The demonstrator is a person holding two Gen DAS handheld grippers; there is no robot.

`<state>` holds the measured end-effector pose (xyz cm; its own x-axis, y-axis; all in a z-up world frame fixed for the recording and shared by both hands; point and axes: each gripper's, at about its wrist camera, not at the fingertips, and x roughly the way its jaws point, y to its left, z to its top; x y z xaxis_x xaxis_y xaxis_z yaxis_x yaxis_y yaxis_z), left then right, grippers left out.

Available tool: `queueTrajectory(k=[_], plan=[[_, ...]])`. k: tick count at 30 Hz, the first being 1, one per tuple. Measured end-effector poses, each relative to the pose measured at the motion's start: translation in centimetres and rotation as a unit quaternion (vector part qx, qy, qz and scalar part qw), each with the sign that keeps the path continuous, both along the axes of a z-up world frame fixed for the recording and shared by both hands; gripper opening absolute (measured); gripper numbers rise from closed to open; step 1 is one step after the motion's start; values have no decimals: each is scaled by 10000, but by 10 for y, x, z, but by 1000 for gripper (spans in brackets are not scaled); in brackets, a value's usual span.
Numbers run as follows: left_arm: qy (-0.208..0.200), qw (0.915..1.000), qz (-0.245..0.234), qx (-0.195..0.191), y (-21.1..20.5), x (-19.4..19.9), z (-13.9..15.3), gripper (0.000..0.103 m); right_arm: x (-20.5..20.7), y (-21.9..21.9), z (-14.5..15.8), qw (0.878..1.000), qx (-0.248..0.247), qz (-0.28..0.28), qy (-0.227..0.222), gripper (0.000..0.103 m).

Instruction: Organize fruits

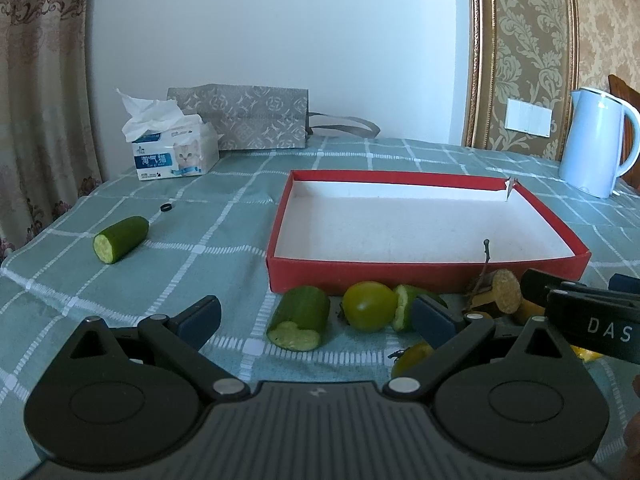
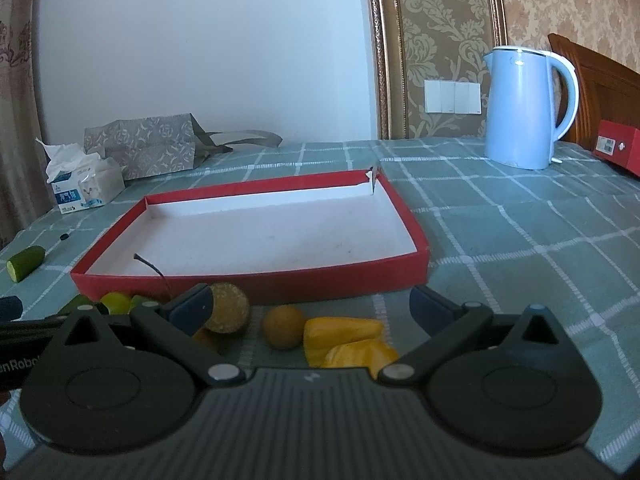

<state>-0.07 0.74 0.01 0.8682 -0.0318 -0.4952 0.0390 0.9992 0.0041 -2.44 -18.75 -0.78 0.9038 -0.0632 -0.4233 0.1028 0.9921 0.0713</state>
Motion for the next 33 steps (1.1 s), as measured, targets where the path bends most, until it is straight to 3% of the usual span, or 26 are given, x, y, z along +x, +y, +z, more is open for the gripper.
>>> queueTrajectory(k=[24, 33], plan=[[34, 10000, 10, 18, 2, 1, -4, 102, 1, 2, -1, 10000, -6, 91, 31, 103], [89, 9997, -229, -37, 17, -9, -6, 102, -7, -24, 9, 9995, 223, -102, -196, 103]])
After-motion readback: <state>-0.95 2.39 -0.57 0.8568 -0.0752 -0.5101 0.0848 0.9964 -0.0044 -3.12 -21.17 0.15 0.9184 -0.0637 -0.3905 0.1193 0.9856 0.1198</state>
